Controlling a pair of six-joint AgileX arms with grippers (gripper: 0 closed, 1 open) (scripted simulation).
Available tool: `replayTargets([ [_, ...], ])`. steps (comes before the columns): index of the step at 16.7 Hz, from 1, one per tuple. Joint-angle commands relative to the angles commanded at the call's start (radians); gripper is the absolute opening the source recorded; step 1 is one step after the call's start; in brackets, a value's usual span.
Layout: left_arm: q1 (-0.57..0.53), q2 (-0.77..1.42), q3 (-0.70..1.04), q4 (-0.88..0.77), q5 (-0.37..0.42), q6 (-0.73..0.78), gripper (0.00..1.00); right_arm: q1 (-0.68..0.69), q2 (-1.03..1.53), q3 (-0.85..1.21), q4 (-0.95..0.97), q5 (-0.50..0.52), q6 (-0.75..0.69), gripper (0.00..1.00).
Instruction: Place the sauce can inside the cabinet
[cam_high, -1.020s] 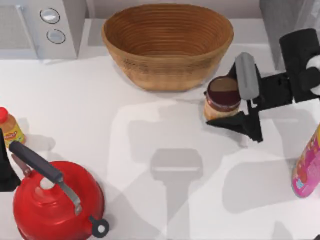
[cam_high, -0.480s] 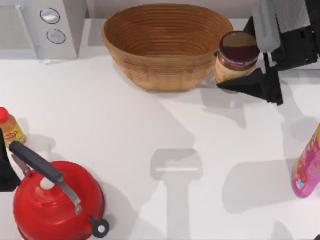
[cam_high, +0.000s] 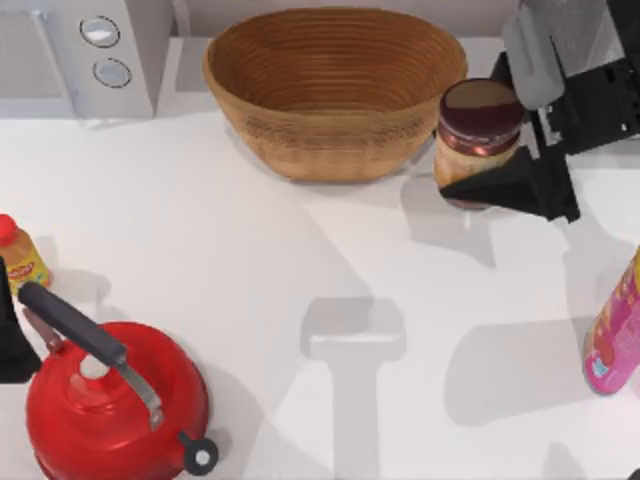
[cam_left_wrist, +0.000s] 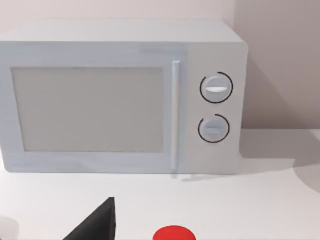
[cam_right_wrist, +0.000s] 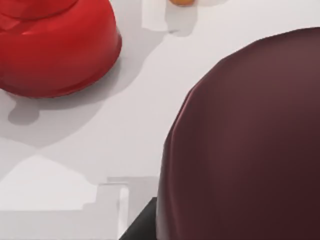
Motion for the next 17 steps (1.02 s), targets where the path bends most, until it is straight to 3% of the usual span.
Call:
replayTargets([
  [4,0.000,0.000,0.000,0.000,0.000,0.000,1.00,-0.006,-0.005,-0.006,0.009,0.006,0.007,0.00],
  [7,0.000,0.000,0.000,0.000,0.000,0.000,1.00,-0.026,-0.099,-0.068,0.064,0.069,0.059,0.00],
  [11,0.000,0.000,0.000,0.000,0.000,0.000,1.00,-0.078,-0.368,-0.256,0.196,0.236,0.204,0.00],
  [17,0.000,0.000,0.000,0.000,0.000,0.000,1.00,-0.153,-1.011,-0.685,0.434,0.569,0.539,0.00],
])
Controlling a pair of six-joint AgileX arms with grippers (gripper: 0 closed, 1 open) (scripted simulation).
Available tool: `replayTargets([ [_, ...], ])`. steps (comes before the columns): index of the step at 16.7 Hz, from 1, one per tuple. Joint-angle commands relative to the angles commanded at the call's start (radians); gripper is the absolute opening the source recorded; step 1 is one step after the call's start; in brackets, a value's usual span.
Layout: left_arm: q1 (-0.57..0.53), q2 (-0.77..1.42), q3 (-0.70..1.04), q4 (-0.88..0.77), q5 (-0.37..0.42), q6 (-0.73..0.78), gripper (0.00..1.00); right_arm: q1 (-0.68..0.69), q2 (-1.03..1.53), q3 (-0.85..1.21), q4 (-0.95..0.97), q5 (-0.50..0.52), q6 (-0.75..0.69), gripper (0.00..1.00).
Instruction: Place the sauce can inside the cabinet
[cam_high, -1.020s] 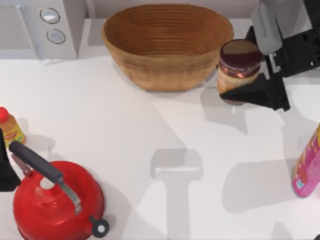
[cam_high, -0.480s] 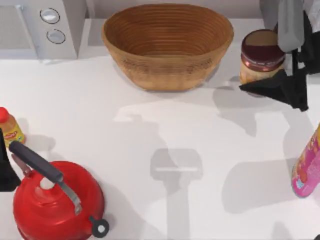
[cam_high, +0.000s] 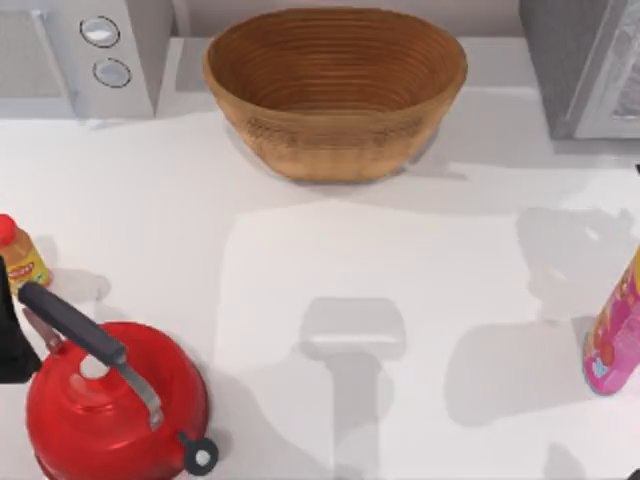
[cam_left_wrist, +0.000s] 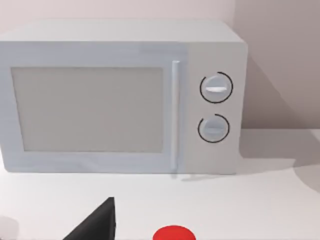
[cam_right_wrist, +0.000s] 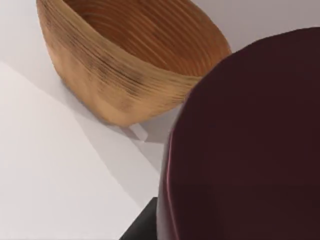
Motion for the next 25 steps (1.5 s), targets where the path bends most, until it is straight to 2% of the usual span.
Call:
replayTargets([
  [6,0.000,0.000,0.000,0.000,0.000,0.000,1.00,-0.040,-0.601,-0.467,0.191,0.307,0.369,0.00],
  [11,0.000,0.000,0.000,0.000,0.000,0.000,1.00,-0.044,-0.842,-0.695,0.270,0.446,0.570,0.00],
  [19,0.000,0.000,0.000,0.000,0.000,0.000,1.00,-0.039,-0.849,-0.705,0.269,0.458,0.593,0.00],
  [22,0.000,0.000,0.000,0.000,0.000,0.000,1.00,-0.017,-0.759,-0.609,0.219,0.463,0.601,0.00],
  [25,0.000,0.000,0.000,0.000,0.000,0.000,1.00,0.015,-0.582,-0.419,0.136,0.479,0.608,0.00],
])
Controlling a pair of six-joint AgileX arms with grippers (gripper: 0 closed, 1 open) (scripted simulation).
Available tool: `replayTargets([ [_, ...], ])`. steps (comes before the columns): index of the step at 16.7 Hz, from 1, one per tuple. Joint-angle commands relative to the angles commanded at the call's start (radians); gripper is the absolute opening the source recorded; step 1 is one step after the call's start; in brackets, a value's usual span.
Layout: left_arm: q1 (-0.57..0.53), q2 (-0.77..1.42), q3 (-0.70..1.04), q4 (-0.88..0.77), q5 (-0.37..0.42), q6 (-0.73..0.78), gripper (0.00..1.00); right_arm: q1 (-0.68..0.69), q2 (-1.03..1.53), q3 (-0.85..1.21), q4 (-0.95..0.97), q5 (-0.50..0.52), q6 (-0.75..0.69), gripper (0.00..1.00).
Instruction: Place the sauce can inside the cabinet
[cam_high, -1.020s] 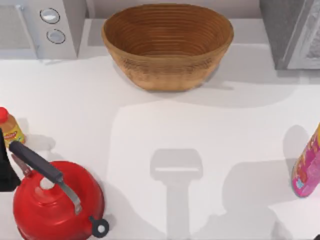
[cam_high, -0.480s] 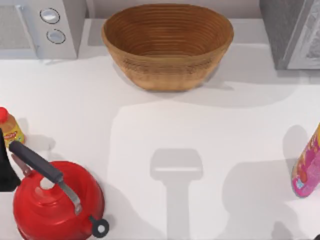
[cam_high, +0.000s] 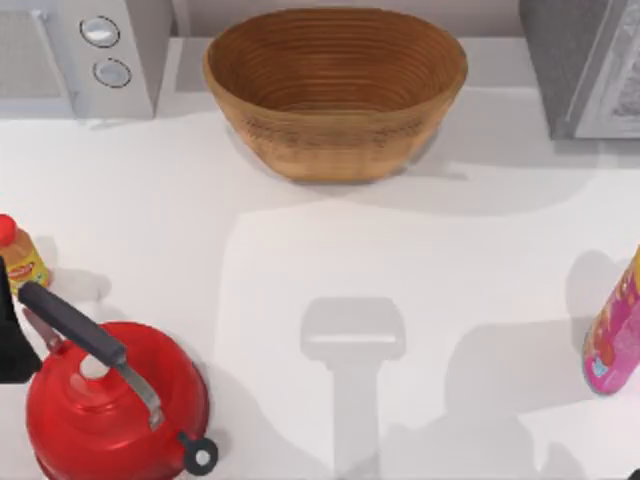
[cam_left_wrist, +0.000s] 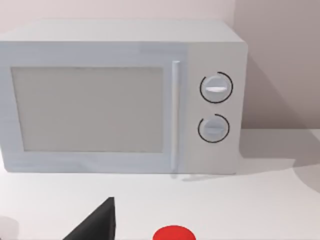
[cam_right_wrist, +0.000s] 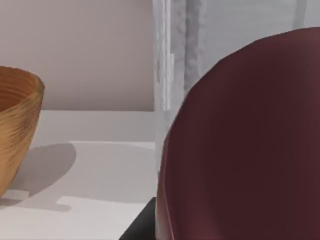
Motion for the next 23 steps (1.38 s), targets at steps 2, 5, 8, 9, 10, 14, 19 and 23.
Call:
replayTargets([
  [2,0.000,0.000,0.000,0.000,0.000,0.000,1.00,0.020,0.152,0.177,-0.062,0.020,0.003,0.00],
  [5,0.000,0.000,0.000,0.000,0.000,0.000,1.00,0.046,0.399,0.515,-0.149,0.060,0.008,0.00],
  [8,0.000,0.000,0.000,0.000,0.000,0.000,1.00,0.069,0.634,0.892,-0.229,0.105,0.014,0.00],
  [9,0.000,0.000,0.000,0.000,0.000,0.000,1.00,0.076,0.704,1.003,-0.255,0.119,0.016,0.00],
  [10,0.000,0.000,0.000,0.000,0.000,0.000,1.00,0.083,0.769,1.104,-0.279,0.131,0.017,0.00],
  [14,0.000,0.000,0.000,0.000,0.000,0.000,1.00,0.112,0.970,1.408,-0.356,0.166,0.012,0.00],
  [19,0.000,0.000,0.000,0.000,0.000,0.000,1.00,0.132,1.069,1.564,-0.379,0.180,0.001,0.00],
  [23,0.000,0.000,0.000,0.000,0.000,0.000,1.00,0.133,1.070,1.566,-0.379,0.181,0.001,0.00],
])
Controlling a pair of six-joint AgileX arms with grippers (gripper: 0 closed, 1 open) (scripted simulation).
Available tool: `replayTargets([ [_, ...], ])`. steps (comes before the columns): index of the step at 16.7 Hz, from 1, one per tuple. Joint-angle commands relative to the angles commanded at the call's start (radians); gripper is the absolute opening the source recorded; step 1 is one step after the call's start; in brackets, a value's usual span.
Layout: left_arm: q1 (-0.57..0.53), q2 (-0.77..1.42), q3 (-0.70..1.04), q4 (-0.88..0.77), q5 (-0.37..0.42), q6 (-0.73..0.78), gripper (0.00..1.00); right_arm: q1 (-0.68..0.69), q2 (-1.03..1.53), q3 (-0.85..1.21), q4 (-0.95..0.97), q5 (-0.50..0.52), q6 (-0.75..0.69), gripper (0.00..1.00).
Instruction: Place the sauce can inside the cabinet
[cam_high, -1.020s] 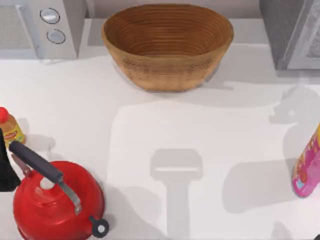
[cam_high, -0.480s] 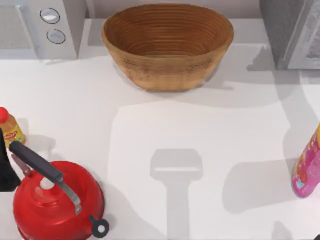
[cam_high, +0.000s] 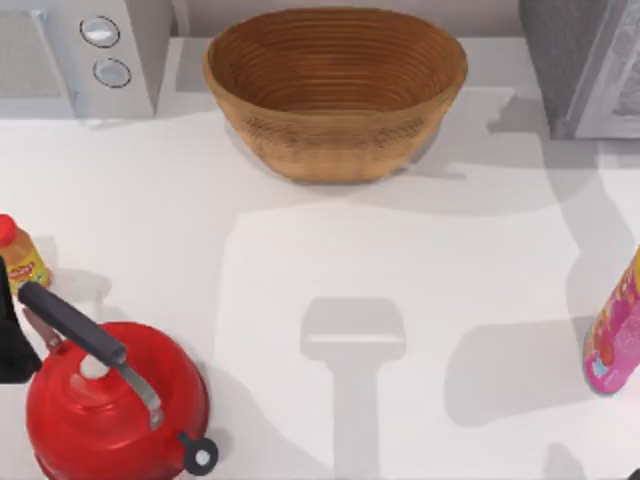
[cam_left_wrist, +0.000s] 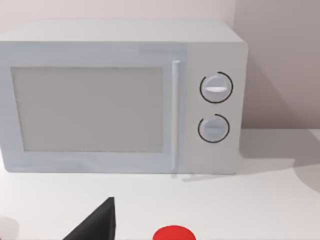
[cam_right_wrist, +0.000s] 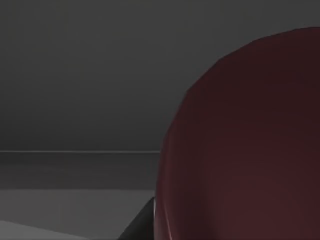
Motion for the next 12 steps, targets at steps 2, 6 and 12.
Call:
replayTargets([
  [2,0.000,0.000,0.000,0.000,0.000,0.000,1.00,-0.005,-0.001,-0.002,0.001,-0.002,0.002,0.00],
  [6,0.000,0.000,0.000,0.000,0.000,0.000,1.00,-0.018,0.100,0.082,0.014,-0.017,-0.003,0.00],
  [12,0.000,0.000,0.000,0.000,0.000,0.000,1.00,-0.063,0.373,0.315,0.056,-0.058,-0.005,0.00],
])
